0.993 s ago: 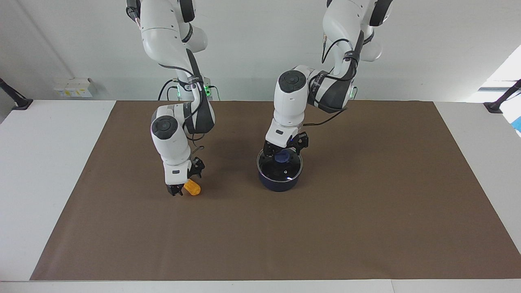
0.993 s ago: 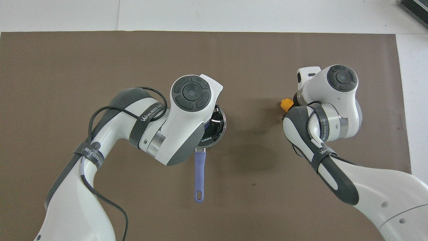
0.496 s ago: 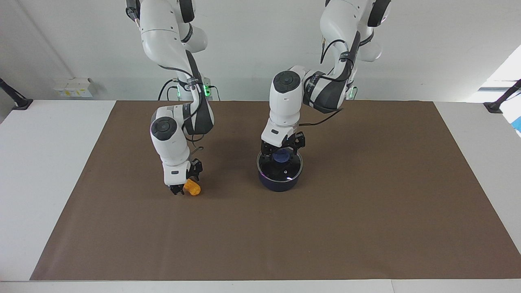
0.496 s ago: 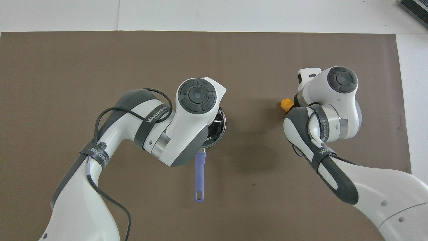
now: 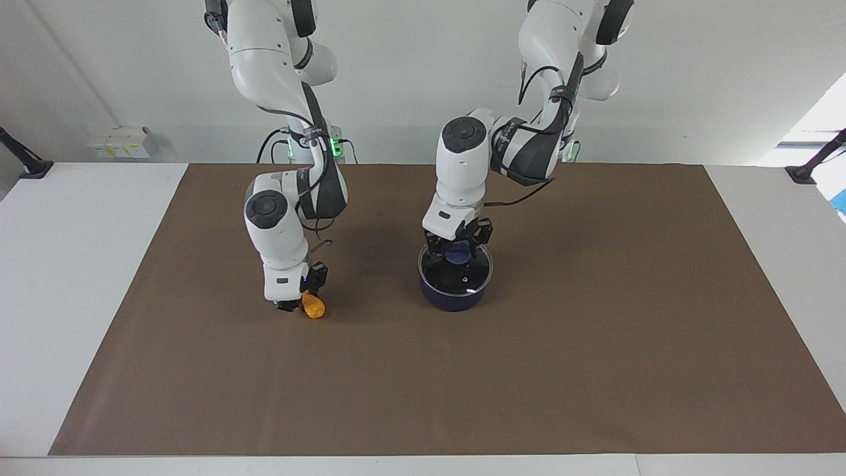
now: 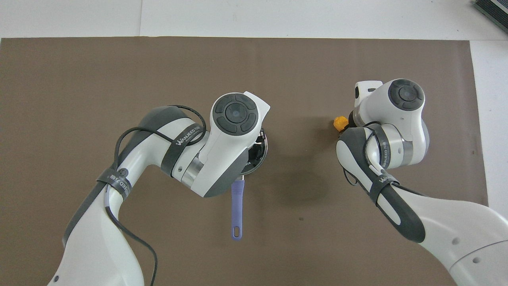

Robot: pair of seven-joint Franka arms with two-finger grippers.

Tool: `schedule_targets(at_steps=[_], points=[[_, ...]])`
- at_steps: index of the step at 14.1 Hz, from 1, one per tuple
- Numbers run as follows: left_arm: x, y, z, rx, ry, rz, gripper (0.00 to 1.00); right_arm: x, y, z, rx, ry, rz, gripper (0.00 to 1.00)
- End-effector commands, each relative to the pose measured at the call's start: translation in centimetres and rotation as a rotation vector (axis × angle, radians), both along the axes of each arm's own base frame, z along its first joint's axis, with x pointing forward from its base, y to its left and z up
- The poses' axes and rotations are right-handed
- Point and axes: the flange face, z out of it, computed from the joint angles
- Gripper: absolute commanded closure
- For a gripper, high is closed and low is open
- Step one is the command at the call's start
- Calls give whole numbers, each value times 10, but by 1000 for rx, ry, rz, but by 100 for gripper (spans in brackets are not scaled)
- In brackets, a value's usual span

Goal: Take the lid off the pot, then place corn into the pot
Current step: 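Grasp the lid knob with the left gripper while the right gripper grasps the corn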

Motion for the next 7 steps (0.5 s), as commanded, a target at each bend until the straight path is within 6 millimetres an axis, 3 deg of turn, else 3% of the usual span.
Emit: schedule_targets(at_steps=[1,5,7], points=[[5,4,8,19,-17,-12,100,-2,0,-4,12,-8,-28,100],[9,20,45,44,4,-53,100,-2,0,-4,12,-8,-28,100],[22,49,66,17,-3,-89,100,-2,0,-3,12,-6,-28,100]])
